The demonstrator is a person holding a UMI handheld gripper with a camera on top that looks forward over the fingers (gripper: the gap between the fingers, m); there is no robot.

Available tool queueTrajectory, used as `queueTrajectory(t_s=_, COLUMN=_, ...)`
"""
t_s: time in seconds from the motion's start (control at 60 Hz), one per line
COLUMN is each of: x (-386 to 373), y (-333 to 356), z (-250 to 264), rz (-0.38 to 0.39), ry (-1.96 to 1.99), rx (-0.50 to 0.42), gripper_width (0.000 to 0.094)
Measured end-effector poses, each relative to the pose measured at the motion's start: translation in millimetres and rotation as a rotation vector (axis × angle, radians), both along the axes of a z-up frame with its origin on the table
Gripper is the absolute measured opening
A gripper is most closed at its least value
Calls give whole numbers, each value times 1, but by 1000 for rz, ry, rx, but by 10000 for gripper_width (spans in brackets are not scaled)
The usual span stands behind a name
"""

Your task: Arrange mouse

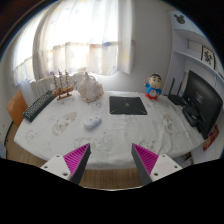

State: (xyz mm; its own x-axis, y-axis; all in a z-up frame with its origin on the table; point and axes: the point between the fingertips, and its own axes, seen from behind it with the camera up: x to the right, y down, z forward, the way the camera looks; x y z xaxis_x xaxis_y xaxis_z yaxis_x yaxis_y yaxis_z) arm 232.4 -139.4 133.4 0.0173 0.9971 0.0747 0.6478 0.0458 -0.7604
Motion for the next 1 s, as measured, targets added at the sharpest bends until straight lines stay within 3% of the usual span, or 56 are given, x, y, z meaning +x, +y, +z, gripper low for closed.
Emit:
queueTrajectory(t_s=0.383, x=-48, y=-101, z=-39, rz=39, ry=92, rx=-21, gripper_width=851)
queueTrajectory(t_s=1.0, x=-179, y=-109, z=-134, rz=50, ry=115, rx=-55, gripper_width=853)
